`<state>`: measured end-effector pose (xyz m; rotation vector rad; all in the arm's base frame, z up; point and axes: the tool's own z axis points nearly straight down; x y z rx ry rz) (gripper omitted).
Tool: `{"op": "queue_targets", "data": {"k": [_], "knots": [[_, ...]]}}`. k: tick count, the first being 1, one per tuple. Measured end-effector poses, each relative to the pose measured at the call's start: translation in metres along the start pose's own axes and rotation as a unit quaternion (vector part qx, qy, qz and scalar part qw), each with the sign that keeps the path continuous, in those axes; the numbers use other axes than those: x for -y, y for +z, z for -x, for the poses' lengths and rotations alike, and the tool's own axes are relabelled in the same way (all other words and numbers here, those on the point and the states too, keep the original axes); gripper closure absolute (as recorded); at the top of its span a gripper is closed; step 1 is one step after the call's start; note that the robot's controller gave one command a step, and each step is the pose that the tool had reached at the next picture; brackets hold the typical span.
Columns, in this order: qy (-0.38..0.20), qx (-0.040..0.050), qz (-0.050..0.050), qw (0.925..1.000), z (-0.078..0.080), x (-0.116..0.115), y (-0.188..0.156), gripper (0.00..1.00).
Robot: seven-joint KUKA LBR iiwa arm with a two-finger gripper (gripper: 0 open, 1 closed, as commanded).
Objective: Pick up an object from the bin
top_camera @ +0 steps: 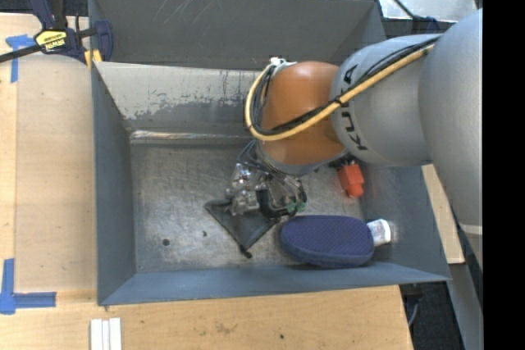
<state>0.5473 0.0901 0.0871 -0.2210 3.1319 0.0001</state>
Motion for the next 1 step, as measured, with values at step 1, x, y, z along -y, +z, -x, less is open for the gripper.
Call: {"op": "queue_targets", "data": {"k": [1], "knots": [[-0.136, 0.0052, -0.001, 0.9907, 0.0390, 0.0022, -0.1604, 1.00]]}}
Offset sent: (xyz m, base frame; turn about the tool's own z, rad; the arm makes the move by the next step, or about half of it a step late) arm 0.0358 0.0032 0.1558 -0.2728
